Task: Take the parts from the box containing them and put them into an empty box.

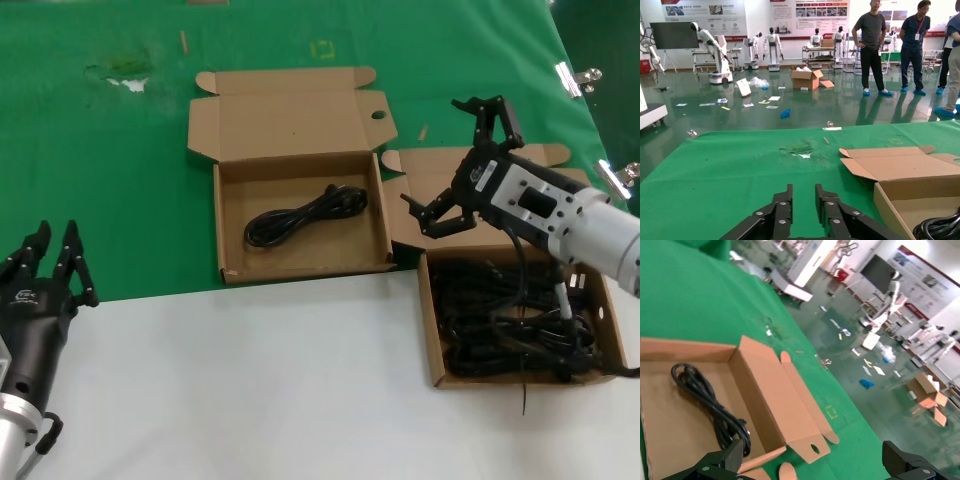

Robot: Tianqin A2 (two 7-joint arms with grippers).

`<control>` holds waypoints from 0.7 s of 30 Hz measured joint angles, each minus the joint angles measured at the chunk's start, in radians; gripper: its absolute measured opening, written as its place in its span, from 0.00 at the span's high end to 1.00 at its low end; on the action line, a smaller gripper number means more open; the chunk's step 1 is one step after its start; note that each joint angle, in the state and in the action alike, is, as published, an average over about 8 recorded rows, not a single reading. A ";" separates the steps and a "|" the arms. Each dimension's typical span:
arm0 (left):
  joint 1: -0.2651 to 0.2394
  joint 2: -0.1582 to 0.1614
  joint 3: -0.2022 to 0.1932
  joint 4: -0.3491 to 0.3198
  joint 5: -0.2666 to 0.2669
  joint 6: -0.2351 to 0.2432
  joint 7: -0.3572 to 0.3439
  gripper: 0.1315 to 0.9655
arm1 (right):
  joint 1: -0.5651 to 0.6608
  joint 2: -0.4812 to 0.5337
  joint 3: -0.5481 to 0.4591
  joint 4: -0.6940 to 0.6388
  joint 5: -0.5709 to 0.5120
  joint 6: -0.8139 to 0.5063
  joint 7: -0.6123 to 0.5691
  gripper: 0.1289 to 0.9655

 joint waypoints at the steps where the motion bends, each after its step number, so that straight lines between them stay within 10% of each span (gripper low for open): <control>1: 0.000 0.000 0.000 0.000 0.000 0.000 0.000 0.90 | -0.009 -0.003 0.004 0.006 0.005 0.008 0.004 0.00; 21: 0.000 0.000 0.000 0.000 0.000 0.000 0.000 0.55 | -0.192 -0.065 0.087 0.125 0.108 0.170 0.084 0.00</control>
